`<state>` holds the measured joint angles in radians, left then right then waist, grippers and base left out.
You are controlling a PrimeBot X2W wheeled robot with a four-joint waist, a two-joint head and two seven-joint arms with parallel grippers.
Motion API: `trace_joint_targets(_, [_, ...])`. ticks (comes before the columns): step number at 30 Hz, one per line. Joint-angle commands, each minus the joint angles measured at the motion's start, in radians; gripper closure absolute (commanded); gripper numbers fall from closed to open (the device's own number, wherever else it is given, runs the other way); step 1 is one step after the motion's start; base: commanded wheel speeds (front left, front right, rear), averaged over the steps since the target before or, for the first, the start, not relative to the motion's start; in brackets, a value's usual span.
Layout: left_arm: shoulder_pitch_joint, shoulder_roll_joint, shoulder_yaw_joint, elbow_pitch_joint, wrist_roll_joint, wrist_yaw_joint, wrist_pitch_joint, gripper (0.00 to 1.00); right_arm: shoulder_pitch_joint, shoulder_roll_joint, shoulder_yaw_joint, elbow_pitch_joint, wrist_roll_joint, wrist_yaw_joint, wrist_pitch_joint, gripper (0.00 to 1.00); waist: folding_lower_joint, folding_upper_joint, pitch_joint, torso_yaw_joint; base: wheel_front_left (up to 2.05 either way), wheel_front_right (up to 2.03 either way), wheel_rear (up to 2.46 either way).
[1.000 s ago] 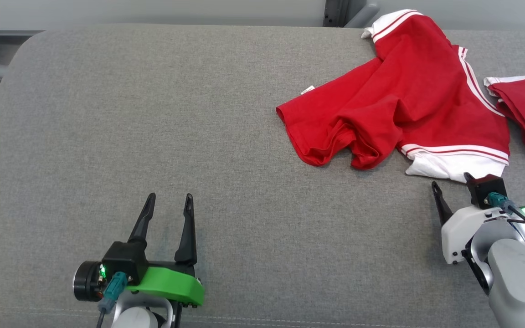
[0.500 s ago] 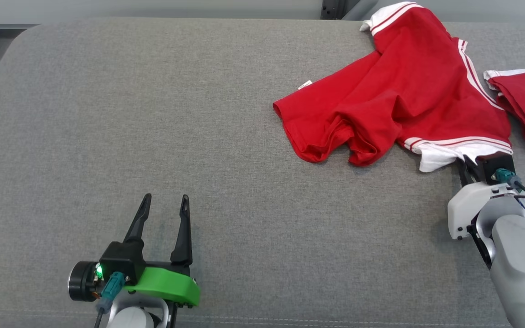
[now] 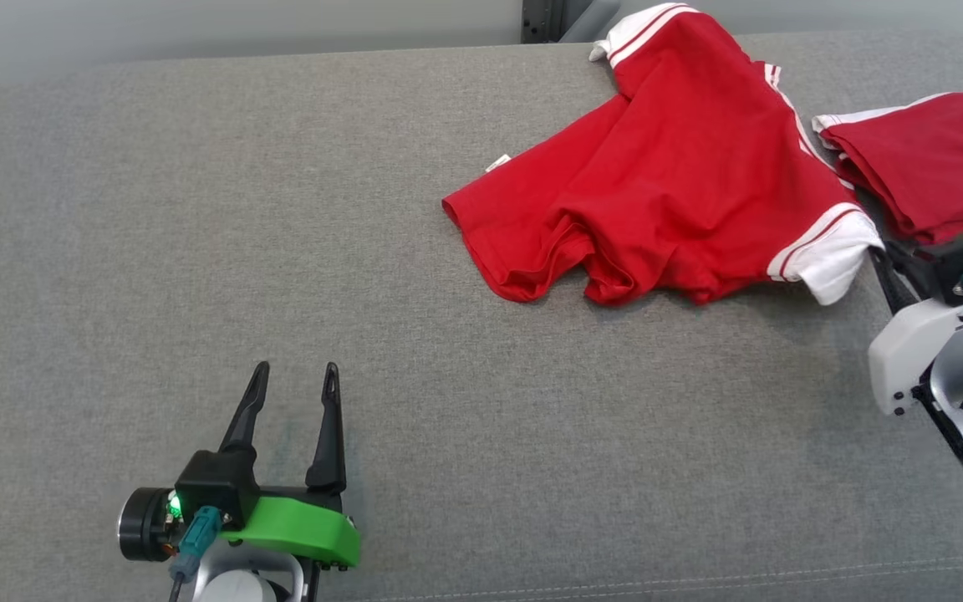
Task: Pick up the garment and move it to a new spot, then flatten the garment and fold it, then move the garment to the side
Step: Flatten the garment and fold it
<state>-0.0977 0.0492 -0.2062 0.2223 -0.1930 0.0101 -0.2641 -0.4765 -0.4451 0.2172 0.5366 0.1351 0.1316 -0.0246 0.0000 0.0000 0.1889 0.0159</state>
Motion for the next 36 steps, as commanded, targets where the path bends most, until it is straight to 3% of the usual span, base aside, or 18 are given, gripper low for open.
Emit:
trace_joint_targets(1, [0.010, 0.003, 0.001, -0.005, -0.004, 0.004, 0.000, 0.00, 0.047, -0.039, -0.002, -0.097, 0.031, -0.002, 0.056, 1.00, 0.0000, 0.0000, -0.002, -0.021, 0.00, 0.00, 0.00])
trace_joint_targets(5, [0.005, 0.003, -0.001, -0.009, -0.006, 0.005, 0.000, 0.00, 0.152, -0.112, -0.052, -0.358, 0.078, -0.002, 0.209, 1.00, 0.0000, 0.0000, 0.003, -0.027, 0.00, 0.00, 0.00])
trace_joint_targets(9, [-0.006, 0.003, 0.001, -0.011, -0.007, 0.002, 0.000, 0.00, 0.265, -0.144, -0.102, -0.546, 0.098, -0.002, 0.345, 1.00, 0.0000, 0.0000, 0.009, -0.024, 0.00, 0.00, 0.00])
trace_joint_targets(15, [-0.026, 0.003, -0.018, -0.006, -0.014, -0.003, 0.000, 0.00, 0.381, -0.074, -0.130, -0.584, 0.114, -0.002, 0.403, 1.00, 0.0000, 0.0000, 0.014, -0.010, 0.00, 0.00, 0.00])
trace_joint_targets(16, [-0.029, 0.003, -0.024, -0.005, -0.014, -0.005, 0.000, 0.00, 0.401, -0.057, -0.136, -0.574, 0.104, -0.002, 0.404, 0.94, 0.0000, 0.0000, 0.014, -0.007, 0.00, 0.00, 0.00])
trace_joint_targets(18, [-0.036, 0.003, -0.032, -0.001, -0.014, -0.008, 0.000, 0.00, 0.433, -0.011, -0.153, -0.563, 0.105, -0.002, 0.394, 0.64, 0.0000, 0.0000, 0.014, -0.006, 0.00, 0.00, 0.00])
trace_joint_targets(19, [-0.036, 0.003, -0.032, -0.001, -0.014, -0.008, 0.000, 0.00, 0.433, -0.011, -0.153, -0.563, 0.105, -0.002, 0.394, 0.64, 0.0000, 0.0000, 0.014, -0.006, 0.00, 0.00, 0.00])
trace_joint_targets(20, [-0.045, 0.003, -0.037, 0.003, -0.011, -0.008, 0.000, 0.00, 0.457, 0.010, -0.171, -0.555, 0.108, -0.002, 0.377, 0.13, 0.0000, 0.0000, 0.015, -0.010, 0.00, 0.00, 0.00])
trace_joint_targets(21, [-0.048, 0.003, -0.039, 0.005, -0.009, -0.009, 0.000, 0.00, 0.469, 0.023, -0.178, -0.555, 0.106, -0.002, 0.369, 0.00, 0.0000, 0.0000, 0.015, -0.014, 0.00, 0.00, 0.00])
trace_joint_targets(27, [-0.066, 0.003, -0.043, 0.022, 0.004, -0.018, 0.000, 0.00, 0.490, 0.063, -0.218, -0.577, 0.136, -0.002, 0.311, 0.00, 0.0000, 0.0000, 0.017, -0.048, 0.00, 0.00, 0.00])
trace_joint_targets(36, [-0.152, 0.003, -0.065, 0.118, -0.001, -0.051, 0.000, 0.00, 0.440, 0.152, -0.330, -0.704, 0.144, -0.002, 0.186, 0.00, 0.0000, 0.0000, 0.023, -0.115, 0.00, 0.00, 0.00])
